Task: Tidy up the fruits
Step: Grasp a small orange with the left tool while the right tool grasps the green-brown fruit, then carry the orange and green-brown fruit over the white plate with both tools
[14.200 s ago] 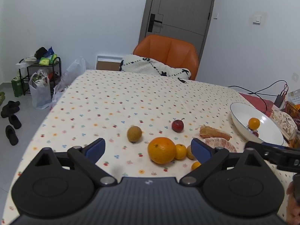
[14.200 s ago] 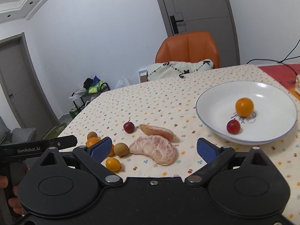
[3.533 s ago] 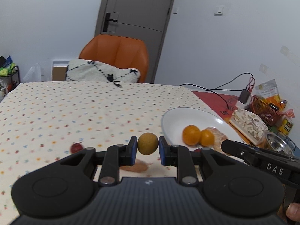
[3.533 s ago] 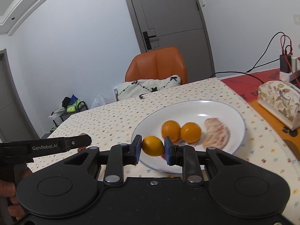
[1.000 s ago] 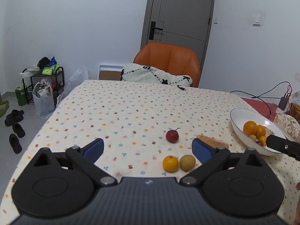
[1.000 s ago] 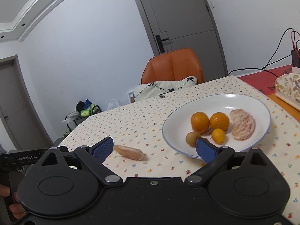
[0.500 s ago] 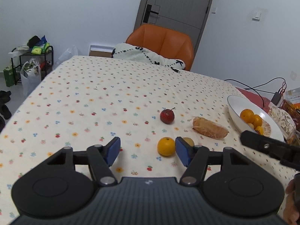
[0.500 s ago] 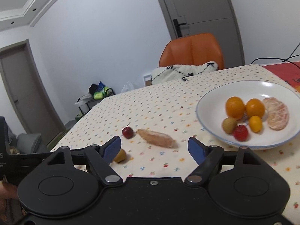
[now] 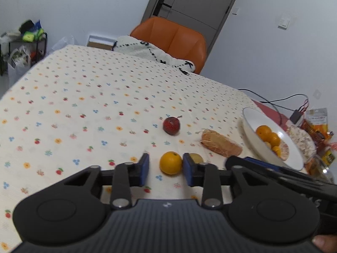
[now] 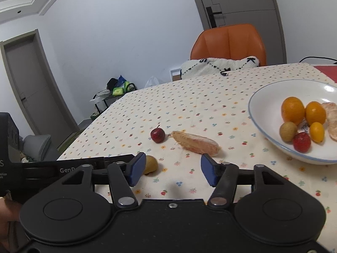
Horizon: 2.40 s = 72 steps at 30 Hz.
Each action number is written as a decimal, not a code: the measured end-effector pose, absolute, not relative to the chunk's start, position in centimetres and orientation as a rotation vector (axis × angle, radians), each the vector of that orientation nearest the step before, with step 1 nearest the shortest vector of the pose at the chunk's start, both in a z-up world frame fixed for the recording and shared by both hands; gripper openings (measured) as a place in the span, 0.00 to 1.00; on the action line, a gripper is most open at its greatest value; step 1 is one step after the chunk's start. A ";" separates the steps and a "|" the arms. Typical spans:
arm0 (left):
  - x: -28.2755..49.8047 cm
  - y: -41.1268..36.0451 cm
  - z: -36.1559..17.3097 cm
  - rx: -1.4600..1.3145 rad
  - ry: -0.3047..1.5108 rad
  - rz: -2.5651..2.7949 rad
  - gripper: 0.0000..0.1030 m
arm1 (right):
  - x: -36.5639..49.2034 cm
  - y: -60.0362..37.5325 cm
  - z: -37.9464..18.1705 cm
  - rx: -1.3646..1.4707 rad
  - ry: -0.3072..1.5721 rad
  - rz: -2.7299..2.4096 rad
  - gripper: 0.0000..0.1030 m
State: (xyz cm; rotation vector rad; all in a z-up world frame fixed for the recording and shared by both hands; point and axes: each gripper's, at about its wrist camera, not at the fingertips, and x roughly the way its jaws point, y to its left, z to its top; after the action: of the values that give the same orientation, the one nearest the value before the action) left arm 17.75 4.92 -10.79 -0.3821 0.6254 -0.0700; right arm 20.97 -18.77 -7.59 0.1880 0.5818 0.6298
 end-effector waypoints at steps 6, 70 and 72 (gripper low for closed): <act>17.3 5.4 -10.4 -0.393 0.615 -0.064 0.18 | 21.3 -17.7 -7.7 0.181 0.596 0.649 0.51; 19.3 -7.4 -6.6 -0.200 0.563 -0.246 0.22 | 19.2 -28.7 -5.7 0.255 0.448 0.443 0.23; 19.7 -8.2 -6.5 -0.194 0.561 -0.262 0.22 | 19.2 -29.5 -5.7 0.264 0.442 0.425 0.23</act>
State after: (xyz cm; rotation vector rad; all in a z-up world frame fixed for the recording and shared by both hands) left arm 19.73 -8.23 -6.52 -0.1942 0.5615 -0.2616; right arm 19.23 -29.50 -5.75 0.2636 0.4418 0.4250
